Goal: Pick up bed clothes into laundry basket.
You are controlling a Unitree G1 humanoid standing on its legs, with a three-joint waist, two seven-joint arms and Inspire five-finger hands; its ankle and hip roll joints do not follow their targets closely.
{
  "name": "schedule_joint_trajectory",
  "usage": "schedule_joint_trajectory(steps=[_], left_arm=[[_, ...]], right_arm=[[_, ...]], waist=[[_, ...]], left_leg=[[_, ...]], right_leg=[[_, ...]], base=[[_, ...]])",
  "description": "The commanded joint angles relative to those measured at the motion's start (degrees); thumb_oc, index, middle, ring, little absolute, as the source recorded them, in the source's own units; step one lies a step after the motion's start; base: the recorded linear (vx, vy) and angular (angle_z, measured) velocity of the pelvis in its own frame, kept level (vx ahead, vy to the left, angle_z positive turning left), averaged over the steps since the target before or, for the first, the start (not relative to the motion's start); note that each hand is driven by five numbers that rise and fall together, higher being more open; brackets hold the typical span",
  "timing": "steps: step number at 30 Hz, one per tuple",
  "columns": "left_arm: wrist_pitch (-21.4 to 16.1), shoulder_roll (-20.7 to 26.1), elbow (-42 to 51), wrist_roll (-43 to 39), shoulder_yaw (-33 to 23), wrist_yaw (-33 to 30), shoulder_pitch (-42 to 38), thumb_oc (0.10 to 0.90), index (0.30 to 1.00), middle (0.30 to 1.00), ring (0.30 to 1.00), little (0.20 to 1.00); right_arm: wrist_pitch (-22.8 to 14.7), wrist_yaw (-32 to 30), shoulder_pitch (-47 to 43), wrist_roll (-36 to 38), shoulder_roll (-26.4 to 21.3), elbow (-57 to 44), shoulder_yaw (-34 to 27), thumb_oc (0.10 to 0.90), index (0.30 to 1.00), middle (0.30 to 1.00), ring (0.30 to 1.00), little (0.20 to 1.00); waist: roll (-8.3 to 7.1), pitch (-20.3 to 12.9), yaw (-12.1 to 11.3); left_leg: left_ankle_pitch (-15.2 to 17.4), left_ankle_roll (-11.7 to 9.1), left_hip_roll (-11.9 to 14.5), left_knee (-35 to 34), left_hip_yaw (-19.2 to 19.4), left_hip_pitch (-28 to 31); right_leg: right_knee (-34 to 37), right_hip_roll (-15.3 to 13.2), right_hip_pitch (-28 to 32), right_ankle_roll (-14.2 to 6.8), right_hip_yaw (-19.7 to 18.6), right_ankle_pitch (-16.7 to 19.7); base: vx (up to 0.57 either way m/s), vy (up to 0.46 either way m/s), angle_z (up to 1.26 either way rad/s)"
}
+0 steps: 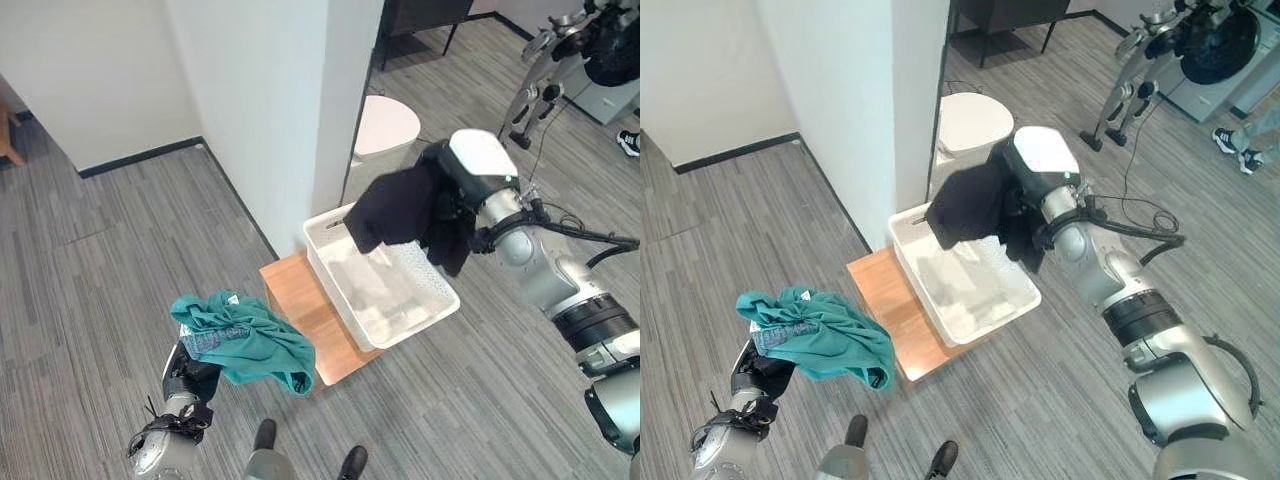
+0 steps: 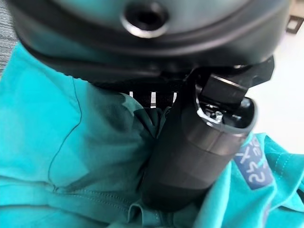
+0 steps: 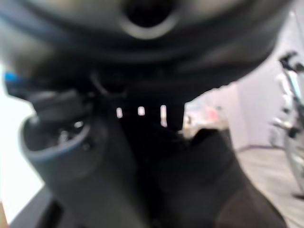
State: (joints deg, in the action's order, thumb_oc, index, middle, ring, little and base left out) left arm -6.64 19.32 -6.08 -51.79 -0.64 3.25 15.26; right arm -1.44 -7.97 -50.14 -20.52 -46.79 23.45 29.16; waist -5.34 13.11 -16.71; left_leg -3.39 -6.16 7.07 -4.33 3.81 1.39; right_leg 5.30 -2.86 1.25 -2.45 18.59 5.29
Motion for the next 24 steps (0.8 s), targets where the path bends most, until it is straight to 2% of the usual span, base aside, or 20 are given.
schedule_joint_trajectory(steps=[1,7,12,15,24], left_arm=[[-5.47,5.21,9.26,-1.62,0.73,3.84,-1.78,0.4,0.3,0.3,0.3,0.3],[-5.1,5.23,9.83,-1.84,0.97,4.03,-1.3,0.4,0.3,0.3,0.3,0.3],[-4.62,4.75,10.24,-1.5,1.13,4.1,-0.73,0.4,0.3,0.3,0.3,0.3],[-4.33,4.22,10.41,-1.16,1.53,4.09,-0.47,0.4,0.3,0.3,0.3,0.3],[-4.41,4.62,9.73,-0.1,3.33,5.44,-0.57,0.4,0.3,0.3,0.3,0.3]], right_arm=[[-0.5,-5.6,-10.56,0.02,-4.13,-2.03,-0.46,0.4,0.3,0.3,0.3,0.3],[0.2,-5.37,-10.85,0.94,-4.96,0.08,0.42,0.4,0.3,0.3,0.3,0.3],[0.56,-5.07,-7.99,1.16,-3.76,-1.28,-1.4,0.4,0.3,0.3,0.3,0.3],[0.55,-4.78,-5.25,0.29,-1.95,-2.49,-1.97,0.4,0.3,0.3,0.3,0.3],[0.57,-4.02,-1.19,1.71,2.02,5.62,-1.72,0.4,0.3,0.3,0.3,0.3]], waist=[[-4.16,-4.71,-0.17],[-4.9,-4.33,-0.24],[-4.79,-3.77,-0.04],[-4.47,-3.38,0.1],[-3.44,-0.91,-0.66]], left_leg=[[-2.66,0.61,-1.59,-0.67,2.06,-5.17],[-2.44,0.69,-1.9,-0.67,2.0,-5.3],[-2.34,0.92,-2.0,-0.67,2.02,-5.47],[-2.17,1.09,-1.94,-0.67,2.41,-5.34],[-3.05,1.04,-1.83,-0.67,2.51,-7.36]], right_leg=[[-0.3,-3.47,8.95,-4.27,2.21,-9.5],[-0.3,-3.62,9.02,-4.28,2.69,-9.38],[-0.47,-3.72,8.62,-4.25,2.55,-9.24],[-0.45,-3.84,8.43,-4.27,2.24,-9.23],[-0.3,-3.54,6.56,-4.22,2.06,-9.15]], base=[[0.04,0.017,0.05],[0.01,0.003,0.01],[0.0,0.0,0.0],[0.0,0.005,-0.02],[-0.01,-0.003,-0.01]])
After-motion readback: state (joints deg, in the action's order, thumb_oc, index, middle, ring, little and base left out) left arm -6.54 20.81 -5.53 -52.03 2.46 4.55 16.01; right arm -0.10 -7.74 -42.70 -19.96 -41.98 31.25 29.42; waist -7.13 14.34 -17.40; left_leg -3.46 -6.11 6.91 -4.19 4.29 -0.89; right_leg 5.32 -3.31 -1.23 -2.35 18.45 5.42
